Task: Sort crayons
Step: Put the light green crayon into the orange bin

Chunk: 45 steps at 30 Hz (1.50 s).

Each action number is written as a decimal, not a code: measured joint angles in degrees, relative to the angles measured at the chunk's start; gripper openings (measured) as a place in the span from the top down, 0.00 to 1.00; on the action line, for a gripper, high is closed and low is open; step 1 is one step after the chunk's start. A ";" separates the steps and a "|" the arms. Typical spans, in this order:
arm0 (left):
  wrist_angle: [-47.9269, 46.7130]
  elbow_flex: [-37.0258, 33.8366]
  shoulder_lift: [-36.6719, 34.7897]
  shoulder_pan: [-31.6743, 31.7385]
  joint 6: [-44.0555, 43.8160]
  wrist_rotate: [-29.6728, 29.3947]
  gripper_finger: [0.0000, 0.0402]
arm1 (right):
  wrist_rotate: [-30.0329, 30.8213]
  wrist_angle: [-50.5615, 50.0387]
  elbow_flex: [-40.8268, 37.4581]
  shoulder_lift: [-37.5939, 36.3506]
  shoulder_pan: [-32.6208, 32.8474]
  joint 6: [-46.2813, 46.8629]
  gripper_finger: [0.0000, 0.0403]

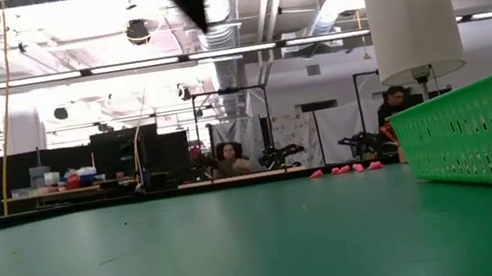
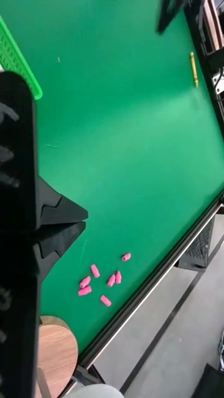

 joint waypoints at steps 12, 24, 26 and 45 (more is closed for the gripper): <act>10.60 -46.85 -31.31 3.18 -34.75 5.40 1.00 | 0.47 -0.43 0.02 -0.08 0.04 -0.50 1.00; 18.29 -71.85 -38.95 5.49 -51.95 21.38 1.00 | 1.11 -0.40 0.02 -0.06 0.02 -0.48 1.00; 18.41 -73.43 -38.95 5.39 -55.06 21.45 1.00 | 1.09 -0.40 0.02 -0.06 0.02 -0.48 1.00; 16.01 -78.41 -34.02 -3.20 -90.70 13.51 1.00 | 1.08 -2.20 0.02 -0.04 0.04 -0.48 1.00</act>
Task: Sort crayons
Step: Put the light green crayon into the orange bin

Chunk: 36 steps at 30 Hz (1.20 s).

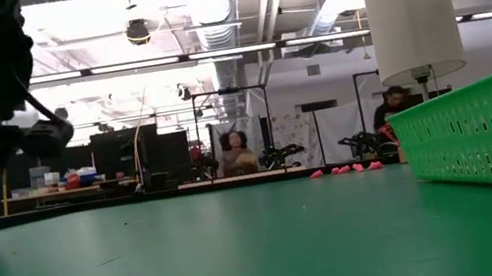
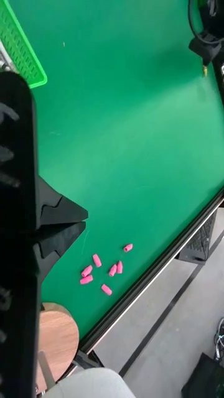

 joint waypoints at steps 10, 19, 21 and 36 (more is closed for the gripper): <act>-12.78 2.40 2.19 -5.09 3.09 6.58 1.00 | -0.20 -1.01 0.02 0.00 -0.02 1.37 1.00; 3.03 2.40 2.11 -5.67 50.43 7.01 1.00 | -0.10 -0.75 0.02 0.00 -0.09 2.06 1.00; 6.60 2.40 2.11 -5.36 61.86 10.84 1.00 | -0.10 -0.74 0.02 0.00 -0.09 2.53 1.00; -3.18 2.40 2.11 2.58 69.13 26.49 1.00 | 0.30 -0.76 0.02 0.04 -0.09 2.62 1.00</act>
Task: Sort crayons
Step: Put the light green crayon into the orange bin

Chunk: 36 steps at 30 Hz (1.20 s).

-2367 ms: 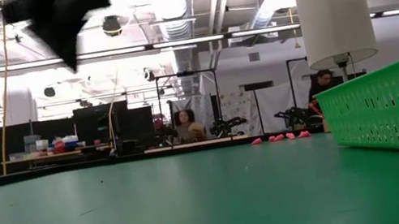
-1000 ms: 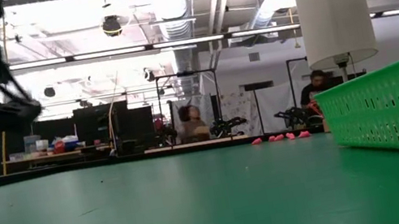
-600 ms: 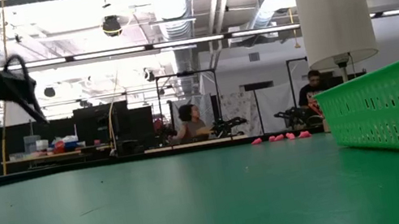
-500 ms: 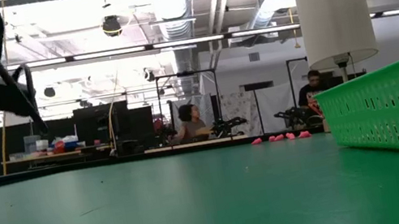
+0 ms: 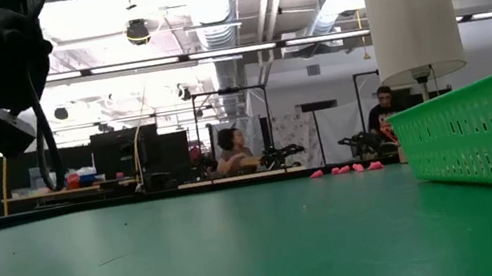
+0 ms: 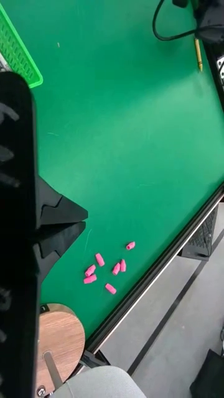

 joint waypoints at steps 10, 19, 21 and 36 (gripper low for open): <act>-1.32 -2.50 0.00 3.96 4.55 -0.09 1.00 | 0.47 0.00 0.00 0.00 0.00 -0.07 1.00; -0.60 -5.75 0.00 6.71 4.69 -0.23 1.00 | 1.29 -0.02 0.00 0.02 0.00 -0.09 1.00; -0.04 -6.85 0.00 7.02 5.10 -0.18 1.00 | 1.29 -0.02 0.00 0.02 0.00 -0.09 1.00; 3.78 -8.36 2.00 7.18 2.72 -3.30 1.00 | 1.26 -0.04 0.00 0.02 0.00 -0.07 1.00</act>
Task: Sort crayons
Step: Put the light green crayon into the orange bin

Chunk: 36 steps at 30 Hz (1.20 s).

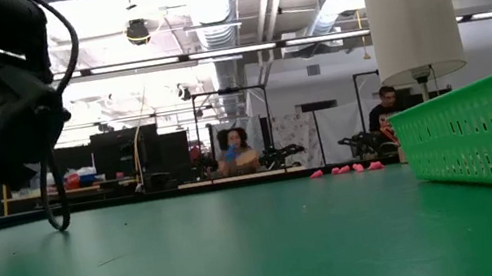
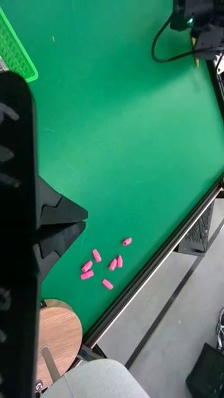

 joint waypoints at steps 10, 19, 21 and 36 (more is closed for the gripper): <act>8.95 0.31 5.84 -0.44 5.05 5.19 1.00 | -0.14 0.01 0.00 0.00 0.00 0.04 1.00; 9.38 7.22 6.00 -0.93 6.64 3.10 1.00 | -0.13 0.06 0.00 0.00 0.00 0.02 1.00; 9.89 8.73 6.09 -0.93 6.52 2.16 1.00 | -0.12 0.07 0.00 0.00 0.00 0.02 1.00; 8.12 23.69 6.06 -1.52 9.27 -8.62 1.00 | -0.14 0.01 0.00 0.04 0.02 -0.02 1.00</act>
